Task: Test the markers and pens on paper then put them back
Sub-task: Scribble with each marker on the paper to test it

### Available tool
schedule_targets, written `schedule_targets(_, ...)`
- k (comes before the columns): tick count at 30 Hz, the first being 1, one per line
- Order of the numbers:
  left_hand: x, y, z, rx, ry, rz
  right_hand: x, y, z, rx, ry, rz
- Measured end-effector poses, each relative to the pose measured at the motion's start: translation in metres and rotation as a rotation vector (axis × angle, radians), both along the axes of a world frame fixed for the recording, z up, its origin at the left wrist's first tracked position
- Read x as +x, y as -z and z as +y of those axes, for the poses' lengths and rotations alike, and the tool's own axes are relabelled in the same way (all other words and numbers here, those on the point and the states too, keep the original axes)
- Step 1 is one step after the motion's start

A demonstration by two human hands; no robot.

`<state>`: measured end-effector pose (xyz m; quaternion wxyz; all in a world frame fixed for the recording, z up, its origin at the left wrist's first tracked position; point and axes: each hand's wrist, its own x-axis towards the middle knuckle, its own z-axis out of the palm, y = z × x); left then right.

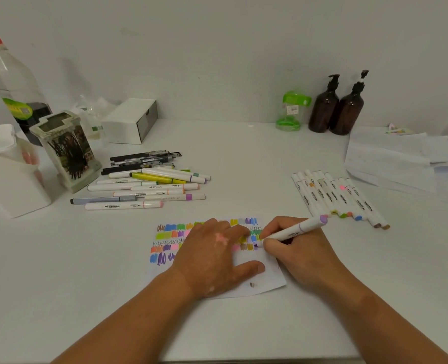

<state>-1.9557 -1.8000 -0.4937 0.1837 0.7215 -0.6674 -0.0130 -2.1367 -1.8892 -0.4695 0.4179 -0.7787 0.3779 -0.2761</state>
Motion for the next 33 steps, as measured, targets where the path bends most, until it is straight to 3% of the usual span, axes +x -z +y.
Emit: schedule_targets(33, 0.0006, -0.0005, 0.0006, 0.029, 0.002, 0.004, -0.0007, -0.0018, -0.0001, -0.032, 0.074, 0.029)
